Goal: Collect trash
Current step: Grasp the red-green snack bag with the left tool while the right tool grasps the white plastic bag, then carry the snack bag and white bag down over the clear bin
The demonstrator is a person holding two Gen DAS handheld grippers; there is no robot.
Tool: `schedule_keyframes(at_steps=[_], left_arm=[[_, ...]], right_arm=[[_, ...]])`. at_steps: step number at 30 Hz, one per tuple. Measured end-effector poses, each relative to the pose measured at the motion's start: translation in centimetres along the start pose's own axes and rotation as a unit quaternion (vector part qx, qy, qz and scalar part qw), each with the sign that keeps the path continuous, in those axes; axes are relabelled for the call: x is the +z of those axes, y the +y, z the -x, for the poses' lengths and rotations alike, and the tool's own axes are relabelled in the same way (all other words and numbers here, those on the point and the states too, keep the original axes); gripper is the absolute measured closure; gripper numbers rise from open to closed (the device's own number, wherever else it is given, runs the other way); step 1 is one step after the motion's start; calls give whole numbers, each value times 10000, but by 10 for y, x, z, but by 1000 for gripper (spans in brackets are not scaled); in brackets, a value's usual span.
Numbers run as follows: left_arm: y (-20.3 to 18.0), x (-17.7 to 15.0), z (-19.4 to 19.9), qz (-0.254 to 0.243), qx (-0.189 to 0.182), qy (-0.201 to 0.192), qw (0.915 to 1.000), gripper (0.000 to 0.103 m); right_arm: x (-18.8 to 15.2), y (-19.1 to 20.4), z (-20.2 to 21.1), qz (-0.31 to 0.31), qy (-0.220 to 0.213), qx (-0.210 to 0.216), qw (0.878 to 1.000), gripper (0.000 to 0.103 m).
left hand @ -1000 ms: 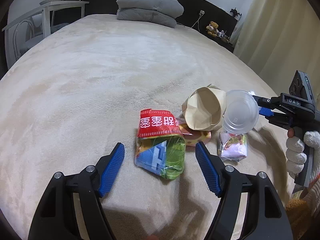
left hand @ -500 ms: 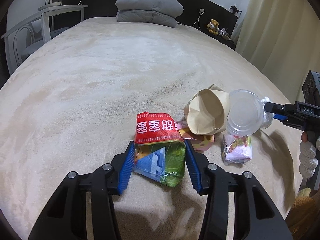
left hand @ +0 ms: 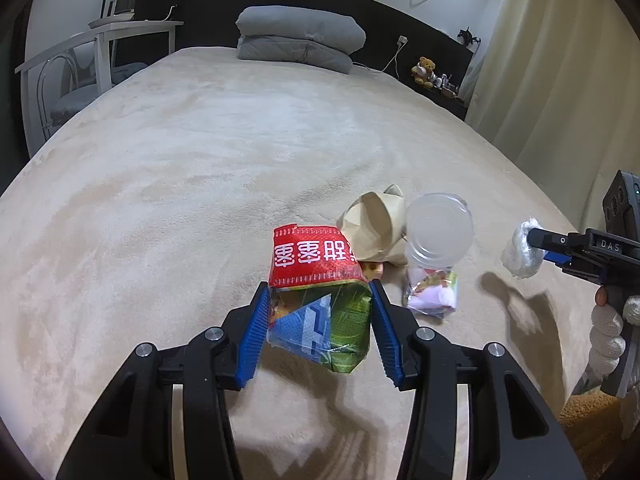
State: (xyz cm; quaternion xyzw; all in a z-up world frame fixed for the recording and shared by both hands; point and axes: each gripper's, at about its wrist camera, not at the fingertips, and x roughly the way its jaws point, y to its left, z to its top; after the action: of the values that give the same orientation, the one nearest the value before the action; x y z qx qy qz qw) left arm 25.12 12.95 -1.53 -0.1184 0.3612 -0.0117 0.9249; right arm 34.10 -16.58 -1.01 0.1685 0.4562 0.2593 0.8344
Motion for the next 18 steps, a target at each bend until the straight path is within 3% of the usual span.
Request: schedule_keyframes(at_steps=[8,18], left_arm=[[-44,-14,53,-310,-290,-388,9983,56],[-60,-33,101,-267,-428,-796,9955,56]], right_arm=[[-28,6,27,-47,-103,213,9997,66],[-68,16,59,42,-214,302,9993,66]])
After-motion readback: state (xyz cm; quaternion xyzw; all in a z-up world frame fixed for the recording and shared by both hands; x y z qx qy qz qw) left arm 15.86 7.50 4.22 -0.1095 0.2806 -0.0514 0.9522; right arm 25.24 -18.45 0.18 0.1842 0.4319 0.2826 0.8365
